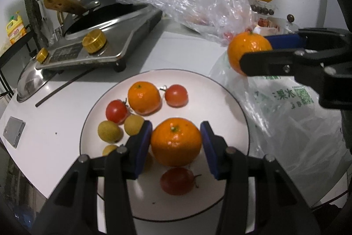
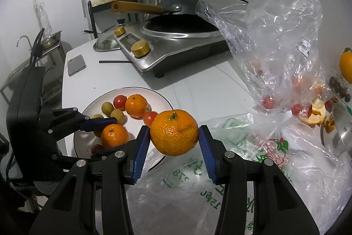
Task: Organize fruits
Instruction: 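Lower the left gripper and release its mandarin onto the plate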
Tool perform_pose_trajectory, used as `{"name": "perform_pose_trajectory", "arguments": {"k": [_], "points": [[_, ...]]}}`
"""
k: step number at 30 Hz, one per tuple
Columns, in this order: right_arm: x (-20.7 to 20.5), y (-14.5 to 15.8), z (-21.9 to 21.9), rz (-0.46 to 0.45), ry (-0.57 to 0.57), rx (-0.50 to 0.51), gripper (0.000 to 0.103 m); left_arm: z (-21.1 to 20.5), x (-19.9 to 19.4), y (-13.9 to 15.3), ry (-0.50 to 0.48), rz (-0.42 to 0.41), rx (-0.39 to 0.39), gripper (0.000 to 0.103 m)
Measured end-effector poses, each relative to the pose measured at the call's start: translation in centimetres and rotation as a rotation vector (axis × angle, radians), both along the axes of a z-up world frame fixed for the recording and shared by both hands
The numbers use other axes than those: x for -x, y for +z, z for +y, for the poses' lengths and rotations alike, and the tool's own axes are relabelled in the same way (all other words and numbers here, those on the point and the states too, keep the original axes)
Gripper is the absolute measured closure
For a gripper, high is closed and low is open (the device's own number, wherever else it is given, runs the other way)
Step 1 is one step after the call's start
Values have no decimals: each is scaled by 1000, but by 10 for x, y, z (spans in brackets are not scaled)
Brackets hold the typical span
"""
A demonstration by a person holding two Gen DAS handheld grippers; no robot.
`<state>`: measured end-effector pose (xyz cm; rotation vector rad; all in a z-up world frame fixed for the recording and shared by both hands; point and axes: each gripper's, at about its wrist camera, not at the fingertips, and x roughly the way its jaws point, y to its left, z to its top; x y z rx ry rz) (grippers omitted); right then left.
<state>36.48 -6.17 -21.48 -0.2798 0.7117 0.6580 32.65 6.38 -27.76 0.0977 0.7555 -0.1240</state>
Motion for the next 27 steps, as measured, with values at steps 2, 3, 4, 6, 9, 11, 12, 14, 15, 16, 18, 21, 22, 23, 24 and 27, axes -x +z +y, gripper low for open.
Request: {"name": "perform_pose_trajectory", "arguments": {"k": [2, 3, 4, 6, 9, 11, 12, 14, 15, 16, 18, 21, 22, 23, 24, 27], "points": [[0, -1, 1, 1, 0, 3, 55, 1, 0, 0, 1, 2, 6, 56], [0, 0, 1, 0, 0, 4, 55, 1, -1, 0, 1, 3, 8, 56], [0, 0, 1, -1, 0, 4, 55, 1, -1, -1, 0, 3, 9, 55], [1, 0, 2, -4, 1, 6, 55, 1, -2, -1, -2, 10, 12, 55], [2, 0, 3, -5, 0, 9, 55, 2, -1, 0, -7, 12, 23, 53], [3, 0, 4, -6, 2, 12, 55, 4, 2, 4, -8, -1, 37, 51], [3, 0, 4, -5, 3, 14, 55, 5, 2, 6, -8, -5, 40, 51], [3, 0, 6, -5, 4, 16, 55, 7, 4, 7, -5, -9, 41, 51], [3, 0, 7, -4, 5, 16, 55, 8, 5, 8, -6, -9, 42, 51], [3, -1, 8, -4, 6, 17, 55, 9, 6, 8, -6, -10, 44, 51], [5, -1, 9, -2, 12, 19, 55, 11, 12, 12, -5, -21, 47, 51], [5, -2, 13, -2, 18, 21, 55, 17, 19, 17, 0, -34, 49, 51], [5, -2, 15, -1, 20, 23, 55, 20, 22, 18, 6, -36, 50, 51], [5, -2, 16, -1, 22, 23, 55, 22, 24, 18, 11, -36, 51, 51], [5, -3, 18, 0, 25, 24, 55, 24, 26, 18, 17, -35, 54, 51], [5, -5, 24, 2, 36, 26, 55, 30, 31, 15, 30, -24, 58, 51]]}}
